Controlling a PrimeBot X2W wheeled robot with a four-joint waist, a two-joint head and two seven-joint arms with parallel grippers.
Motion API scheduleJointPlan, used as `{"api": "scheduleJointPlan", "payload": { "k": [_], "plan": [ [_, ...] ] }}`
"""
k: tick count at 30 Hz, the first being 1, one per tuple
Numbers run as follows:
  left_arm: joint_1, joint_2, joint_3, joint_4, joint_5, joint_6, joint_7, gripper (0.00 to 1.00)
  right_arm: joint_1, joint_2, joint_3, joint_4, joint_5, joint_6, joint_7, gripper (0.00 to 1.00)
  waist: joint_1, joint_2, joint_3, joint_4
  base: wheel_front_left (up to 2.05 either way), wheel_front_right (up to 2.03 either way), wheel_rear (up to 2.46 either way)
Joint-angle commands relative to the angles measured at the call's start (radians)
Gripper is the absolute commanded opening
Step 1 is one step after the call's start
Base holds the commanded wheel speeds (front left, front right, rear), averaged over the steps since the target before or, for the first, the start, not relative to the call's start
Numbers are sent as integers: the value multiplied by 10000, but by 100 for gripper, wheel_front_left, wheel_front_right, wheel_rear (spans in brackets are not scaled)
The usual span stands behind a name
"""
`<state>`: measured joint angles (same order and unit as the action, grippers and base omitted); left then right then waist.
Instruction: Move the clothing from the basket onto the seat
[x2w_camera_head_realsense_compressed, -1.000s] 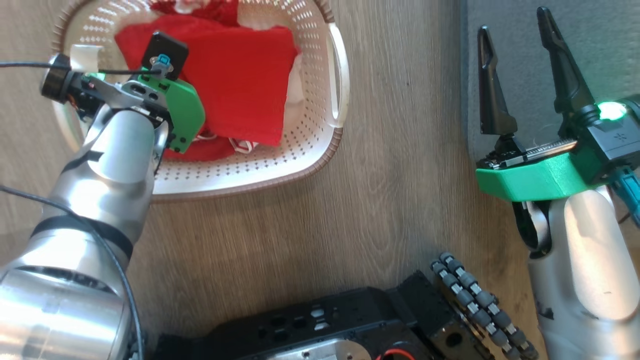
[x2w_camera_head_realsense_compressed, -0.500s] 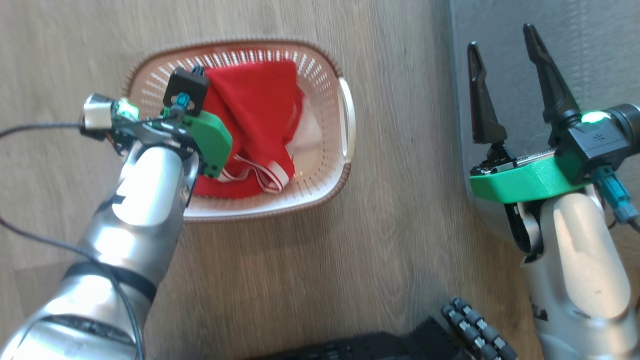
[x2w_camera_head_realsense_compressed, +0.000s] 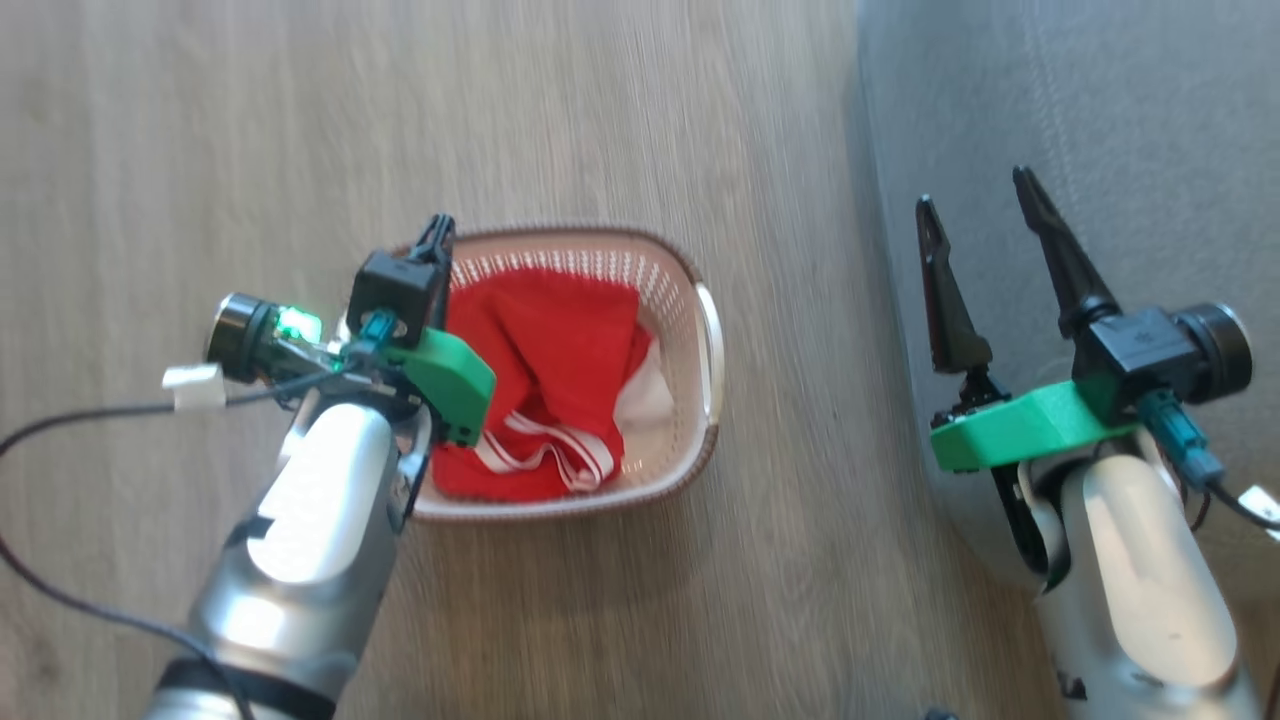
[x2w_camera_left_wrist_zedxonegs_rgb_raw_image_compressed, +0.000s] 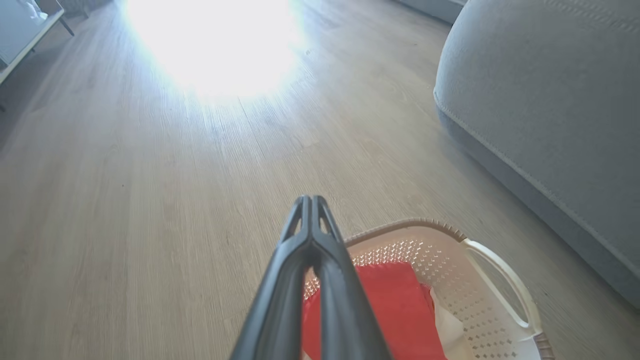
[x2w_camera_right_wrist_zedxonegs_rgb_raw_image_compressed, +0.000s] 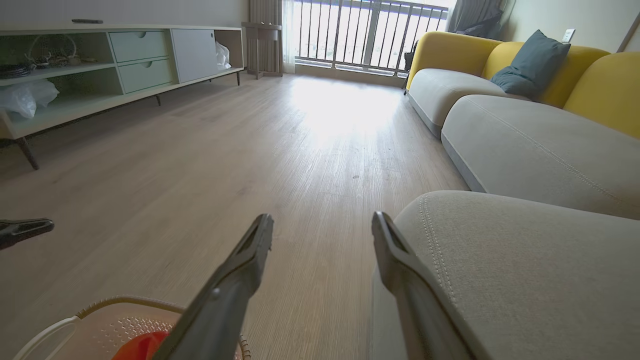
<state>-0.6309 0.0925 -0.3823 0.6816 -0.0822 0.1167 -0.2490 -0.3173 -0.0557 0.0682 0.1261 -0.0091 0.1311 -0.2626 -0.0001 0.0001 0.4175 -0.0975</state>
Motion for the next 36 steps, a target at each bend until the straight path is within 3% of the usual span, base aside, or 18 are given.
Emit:
{"api": "scheduleJointPlan", "payload": {
  "k": [1, 12, 18, 29, 30, 31, 32, 33, 36],
  "plan": [
    [192, 129, 409, -664, -67, -15, -127, 0, 253, 55, 142, -222, -3, -4, 8, 100, 1, -1, -817, 233, 0, 0, 0],
    [2763, -337, 2017, -4501, -582, -371, -127, 0, 1141, 55, 100, 73, 100, -4, 8, 100, 1, -1, -2691, 759, 0, 0, 0],
    [3856, -406, 2453, -5860, -484, -385, -127, 0, 1471, 55, -13, 38, 121, -4, 8, 100, 1, -1, -3206, 950, 0, 0, 0],
    [5319, -421, 2019, -6347, -1080, 6, -128, 0, 1842, 55, -210, -24, 174, -4, 8, 100, 1, -1, -3585, 1139, 0, 0, 0],
    [5357, -421, 2028, -6362, -1080, 93, -128, 13, 1853, 55, -214, -23, 189, -4, 8, 100, 1, -1, -3602, 1137, 0, 0, 0],
    [5381, -421, 2040, -6405, -1027, 185, -128, 43, 1861, 55, -217, -25, 204, -4, 8, 100, 1, -1, -3609, 1133, 0, 0, 0],
    [5395, -421, 2050, -6443, -950, 272, -128, 94, 1868, 55, -221, -30, 216, -4, 8, 100, 1, -1, -3611, 1133, 0, 0, 0],
    [5401, -421, 2051, -6460, -859, 349, -128, 100, 1876, 55, -225, -33, 226, -4, 8, 100, 1, -1, -3612, 1136, 0, 0, 0],
    [5357, -422, 2035, -6398, -634, 476, -128, 100, 1905, 55, -221, -12, 244, -4, 8, 100, 1, -1, -3646, 1146, 0, 0, 0]
  ]
}}
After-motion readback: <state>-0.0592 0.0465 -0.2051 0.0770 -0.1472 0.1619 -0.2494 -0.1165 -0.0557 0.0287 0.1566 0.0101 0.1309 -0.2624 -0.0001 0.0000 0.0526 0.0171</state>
